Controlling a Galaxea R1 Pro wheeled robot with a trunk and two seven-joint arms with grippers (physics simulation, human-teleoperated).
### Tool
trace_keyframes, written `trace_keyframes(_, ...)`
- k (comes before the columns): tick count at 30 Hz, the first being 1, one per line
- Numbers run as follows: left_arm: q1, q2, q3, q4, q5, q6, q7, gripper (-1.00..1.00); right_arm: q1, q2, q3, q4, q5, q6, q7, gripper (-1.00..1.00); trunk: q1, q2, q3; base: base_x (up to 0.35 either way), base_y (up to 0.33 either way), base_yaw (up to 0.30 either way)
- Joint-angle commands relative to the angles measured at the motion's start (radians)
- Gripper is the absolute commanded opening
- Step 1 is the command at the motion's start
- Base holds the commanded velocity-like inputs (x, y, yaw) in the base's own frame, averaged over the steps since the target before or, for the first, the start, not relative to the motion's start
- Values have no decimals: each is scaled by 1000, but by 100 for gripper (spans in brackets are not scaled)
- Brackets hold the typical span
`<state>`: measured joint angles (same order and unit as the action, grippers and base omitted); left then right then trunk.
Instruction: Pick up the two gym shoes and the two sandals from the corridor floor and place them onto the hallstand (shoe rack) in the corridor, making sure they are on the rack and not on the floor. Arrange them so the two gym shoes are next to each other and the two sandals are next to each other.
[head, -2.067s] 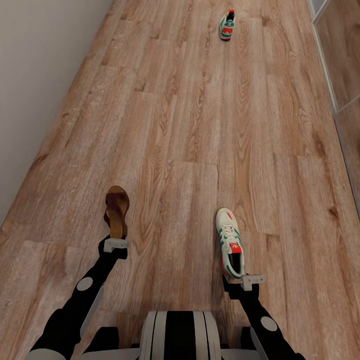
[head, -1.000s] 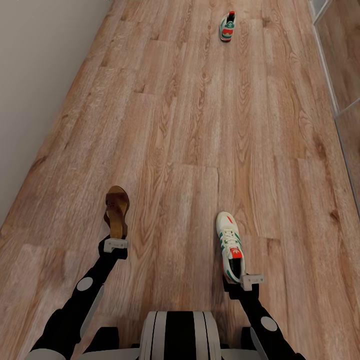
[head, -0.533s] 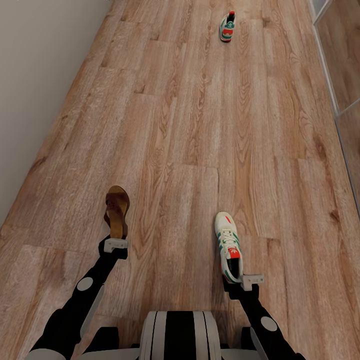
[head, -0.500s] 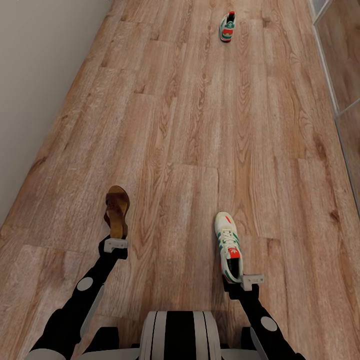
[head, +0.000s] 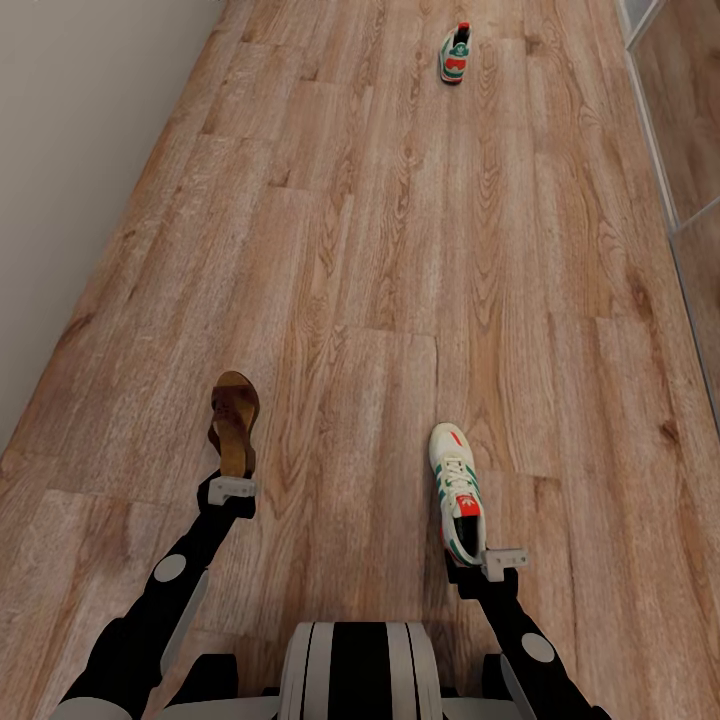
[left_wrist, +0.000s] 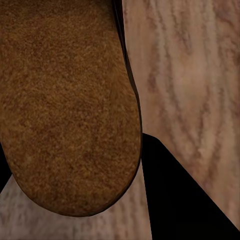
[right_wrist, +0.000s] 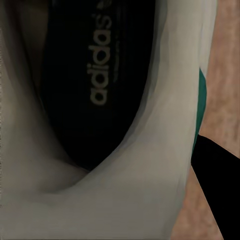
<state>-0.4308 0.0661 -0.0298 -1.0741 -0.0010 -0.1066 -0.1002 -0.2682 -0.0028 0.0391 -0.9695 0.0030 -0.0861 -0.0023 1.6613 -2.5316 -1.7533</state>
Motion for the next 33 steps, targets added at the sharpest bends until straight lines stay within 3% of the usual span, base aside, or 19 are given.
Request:
trace_keyframes(1, 0, 1, -1, 0, -4, -2, -1, -100, 0, 0, 1, 1, -1, -3, 1, -100, 0, 0, 0, 0, 0, 0)
trace_keyframes(21, 0, 1, -7, 0, -4, -2, -1, -100, 0, 0, 1, 0, -1, -3, 3, -100, 0, 0, 0, 0, 0, 0)
trace_keyframes(33, 0, 1, -9, 0, -4, -2, -1, -100, 0, 0, 2, 0, -1, -3, 4, -100, -6, 3, 48, 0, 0, 0)
